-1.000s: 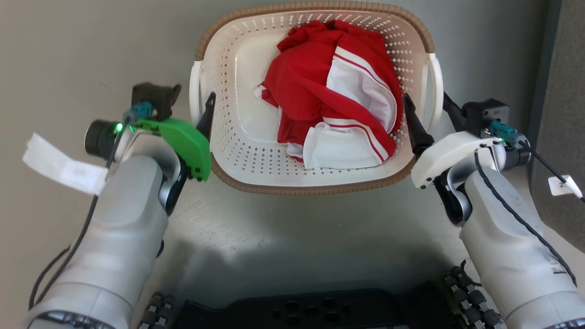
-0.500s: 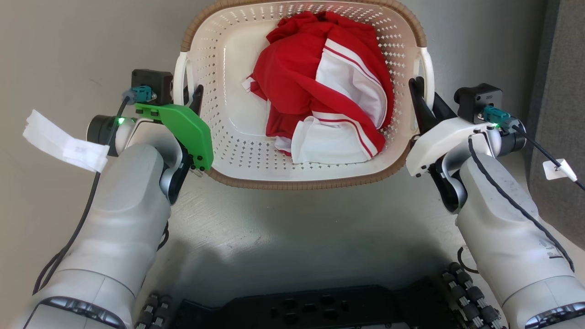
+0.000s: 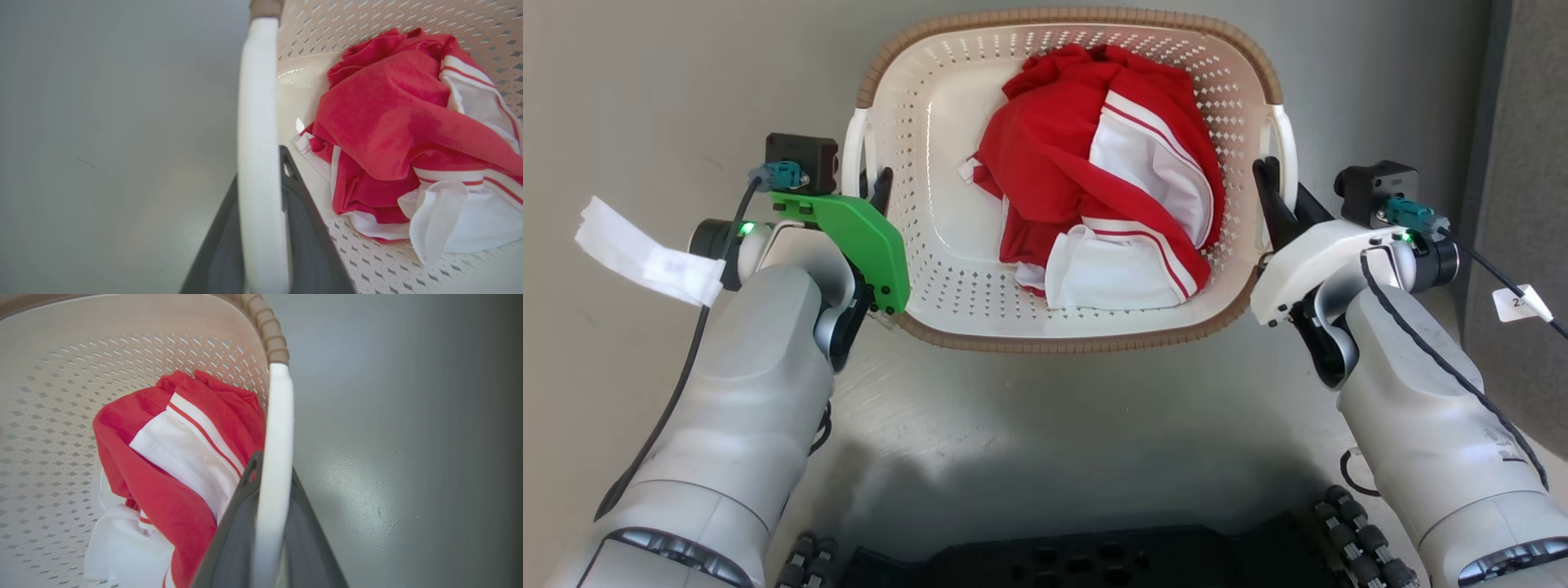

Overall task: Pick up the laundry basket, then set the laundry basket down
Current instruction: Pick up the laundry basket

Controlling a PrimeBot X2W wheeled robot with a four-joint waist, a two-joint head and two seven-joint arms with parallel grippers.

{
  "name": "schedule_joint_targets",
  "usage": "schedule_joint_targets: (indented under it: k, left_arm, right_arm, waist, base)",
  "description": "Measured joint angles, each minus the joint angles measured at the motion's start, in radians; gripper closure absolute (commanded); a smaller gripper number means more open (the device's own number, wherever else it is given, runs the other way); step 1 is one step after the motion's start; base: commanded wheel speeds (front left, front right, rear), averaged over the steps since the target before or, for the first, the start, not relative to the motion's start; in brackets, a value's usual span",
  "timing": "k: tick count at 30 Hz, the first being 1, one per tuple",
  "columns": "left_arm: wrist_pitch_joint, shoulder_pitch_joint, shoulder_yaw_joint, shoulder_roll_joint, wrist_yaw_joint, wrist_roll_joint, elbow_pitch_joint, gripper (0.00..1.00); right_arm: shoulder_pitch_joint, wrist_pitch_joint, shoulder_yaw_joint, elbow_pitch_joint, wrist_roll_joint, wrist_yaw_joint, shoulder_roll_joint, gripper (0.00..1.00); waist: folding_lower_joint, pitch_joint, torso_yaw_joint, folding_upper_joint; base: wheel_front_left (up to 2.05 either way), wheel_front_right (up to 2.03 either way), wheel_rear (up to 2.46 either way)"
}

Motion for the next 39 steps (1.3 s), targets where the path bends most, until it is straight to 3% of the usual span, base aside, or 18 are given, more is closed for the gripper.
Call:
schedule_joint_targets:
  k: [10,39]
  left_arm:
    - [0.078,0.050,-0.066,0.002,0.001,-0.128,-0.028,1.00]
    - [0.255,0.177,-0.149,0.000,0.001,-0.320,0.009,1.00]
  right_arm:
    - [-0.018,0.000,0.028,0.094,-0.006,0.009,-0.014,1.00]
    - [0.002,0.072,0.050,0.332,0.038,0.035,0.020,1.00]
  waist:
    - [0.0000,-0.080,-0.001,0.0000]
    - [-0.0001,-0.402,-0.009,0.0000]
  base:
    - [0.00,0.00,0.00]
    - [0.00,0.00,0.00]
